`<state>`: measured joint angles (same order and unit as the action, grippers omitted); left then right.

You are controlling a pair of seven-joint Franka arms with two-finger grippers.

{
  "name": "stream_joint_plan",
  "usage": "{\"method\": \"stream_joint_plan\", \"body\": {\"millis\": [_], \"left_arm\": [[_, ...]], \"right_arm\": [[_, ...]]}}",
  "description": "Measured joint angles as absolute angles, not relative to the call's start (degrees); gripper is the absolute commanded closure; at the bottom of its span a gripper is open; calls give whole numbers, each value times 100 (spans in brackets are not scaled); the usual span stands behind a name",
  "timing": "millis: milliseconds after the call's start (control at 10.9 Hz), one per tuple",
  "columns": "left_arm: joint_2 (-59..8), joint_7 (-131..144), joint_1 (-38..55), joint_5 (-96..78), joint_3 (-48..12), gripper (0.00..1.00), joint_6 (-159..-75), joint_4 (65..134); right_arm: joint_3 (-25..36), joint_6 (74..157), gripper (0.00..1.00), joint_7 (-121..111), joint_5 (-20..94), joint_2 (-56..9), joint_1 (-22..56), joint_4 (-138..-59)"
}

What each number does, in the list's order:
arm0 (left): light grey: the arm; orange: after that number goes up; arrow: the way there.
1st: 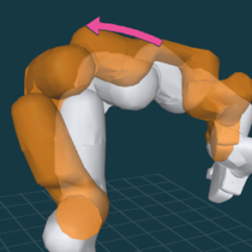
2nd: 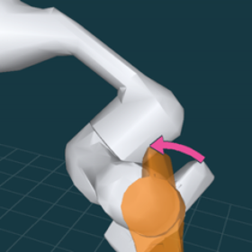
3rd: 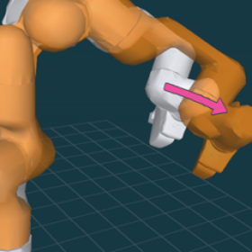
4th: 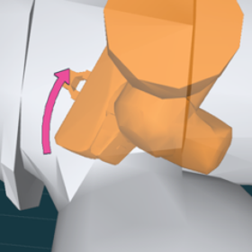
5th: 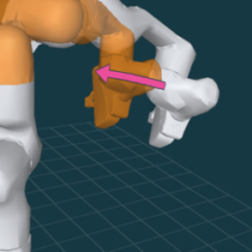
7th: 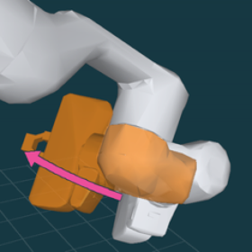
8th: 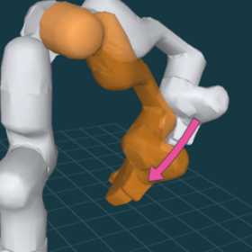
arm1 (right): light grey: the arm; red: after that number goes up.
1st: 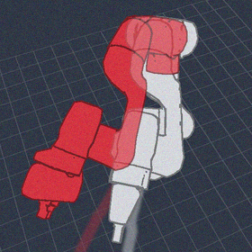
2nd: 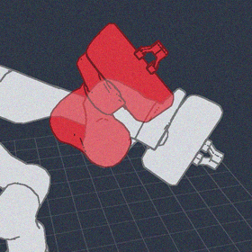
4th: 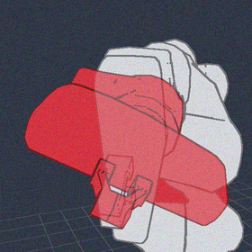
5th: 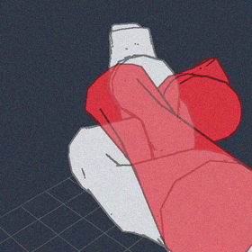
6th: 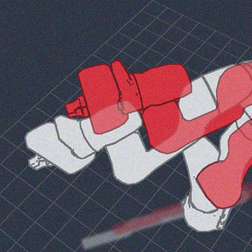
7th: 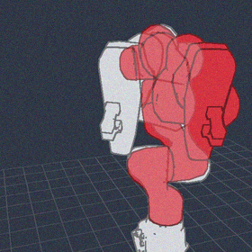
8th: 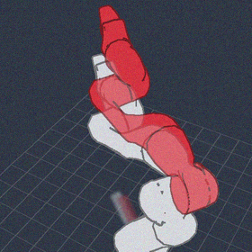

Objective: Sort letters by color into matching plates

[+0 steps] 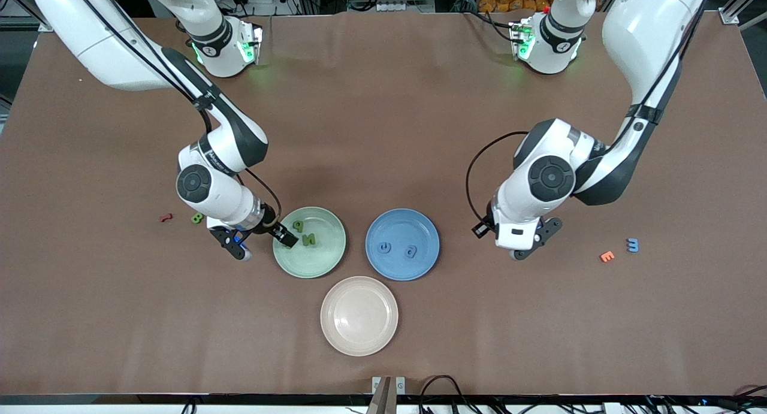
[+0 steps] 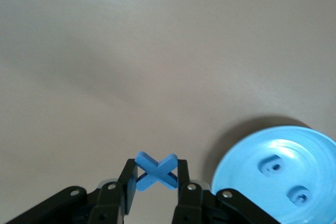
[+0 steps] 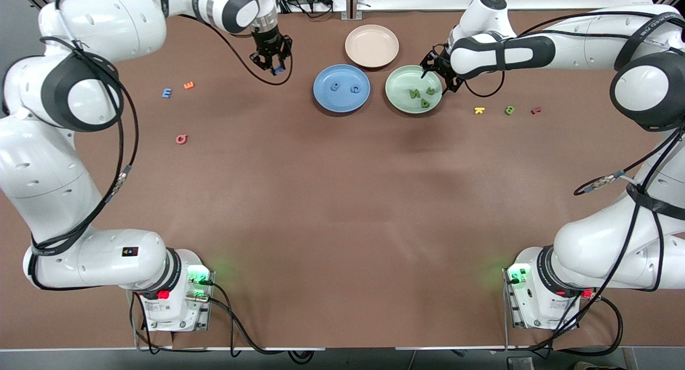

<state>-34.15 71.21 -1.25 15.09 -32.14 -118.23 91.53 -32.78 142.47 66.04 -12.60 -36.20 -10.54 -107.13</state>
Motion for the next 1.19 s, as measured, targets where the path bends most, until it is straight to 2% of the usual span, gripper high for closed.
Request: {"method": "stream_joint_plan", "body": {"millis": [367,733,917,1008,1100,1192], "left_arm": [[-3730,7142,195,1277,-3208,100,-12529,8931],[-3924,7151,501,1052,-3205,100,-13651,8916],[-4001,7157,684,1000,-3202,100,-13902,8913],[-4035,7163,771,998,-3201,23,-13965,8908],[-4056,7164,872,998,-3201,0,-13978,8902],[-4064,7157,1042,1002,-3153,0,-13978,8900]], "right_arm": [[-3219,14231,0,6604,-1262,-3602,-1144,-10682],[-2903,13590,0,6027,-1284,-3325,-1371,-10625],[-2706,13386,0,5598,-1284,-3140,-1417,-10636],[-2570,13347,0,5300,-1284,-3070,-1417,-10665],[-2424,13341,0,5013,-1285,-3020,-1419,-10726],[-2285,13341,0,4778,-1285,-3004,-1424,-10777]]}}
